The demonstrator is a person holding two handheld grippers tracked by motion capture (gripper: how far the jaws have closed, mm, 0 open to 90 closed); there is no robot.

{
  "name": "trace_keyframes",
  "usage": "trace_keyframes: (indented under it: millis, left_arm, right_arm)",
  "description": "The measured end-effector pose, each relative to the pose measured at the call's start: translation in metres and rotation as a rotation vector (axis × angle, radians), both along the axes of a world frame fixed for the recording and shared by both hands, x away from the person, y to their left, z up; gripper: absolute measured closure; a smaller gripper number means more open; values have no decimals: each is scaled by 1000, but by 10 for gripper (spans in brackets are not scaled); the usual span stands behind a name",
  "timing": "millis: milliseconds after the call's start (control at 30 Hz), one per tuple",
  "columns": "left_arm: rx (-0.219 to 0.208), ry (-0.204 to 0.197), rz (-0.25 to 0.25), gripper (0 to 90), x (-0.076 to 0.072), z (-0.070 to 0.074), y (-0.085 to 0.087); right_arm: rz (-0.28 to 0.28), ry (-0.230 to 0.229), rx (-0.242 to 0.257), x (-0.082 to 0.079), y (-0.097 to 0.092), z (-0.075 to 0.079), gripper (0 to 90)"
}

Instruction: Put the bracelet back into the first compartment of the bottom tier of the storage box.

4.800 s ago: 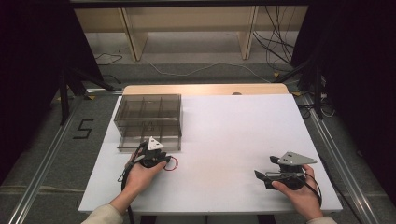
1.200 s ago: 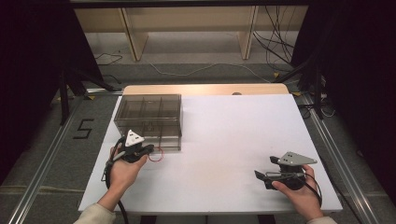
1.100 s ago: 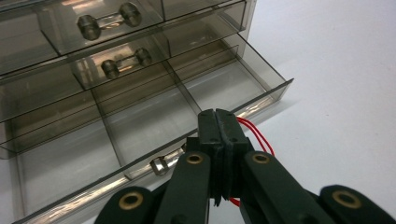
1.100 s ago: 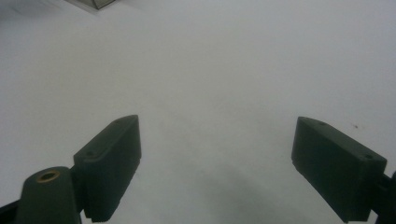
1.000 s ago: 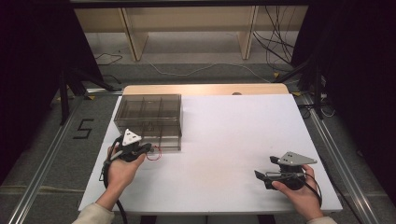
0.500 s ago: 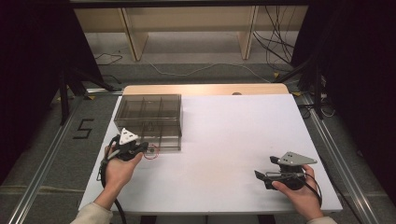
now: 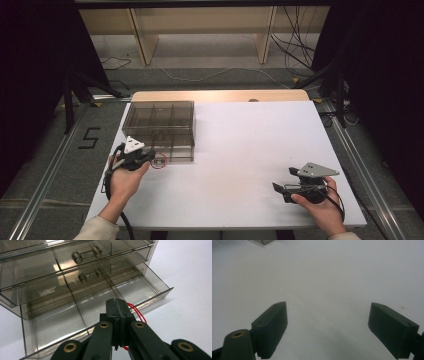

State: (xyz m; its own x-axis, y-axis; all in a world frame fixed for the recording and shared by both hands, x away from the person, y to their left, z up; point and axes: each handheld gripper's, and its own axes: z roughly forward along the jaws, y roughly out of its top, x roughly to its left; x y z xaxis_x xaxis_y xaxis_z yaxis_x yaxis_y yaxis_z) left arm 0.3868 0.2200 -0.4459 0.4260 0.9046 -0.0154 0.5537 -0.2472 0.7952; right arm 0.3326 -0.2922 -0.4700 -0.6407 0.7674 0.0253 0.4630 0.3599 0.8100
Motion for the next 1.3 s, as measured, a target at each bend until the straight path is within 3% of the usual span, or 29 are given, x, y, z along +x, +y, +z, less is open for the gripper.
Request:
trace_keyframes:
  millis: [1300]
  left_arm:
    - [-2, -6, 92, 898, 11, 1, 26]
  right_arm:
    - [-2, 1, 2, 0, 0, 0, 166]
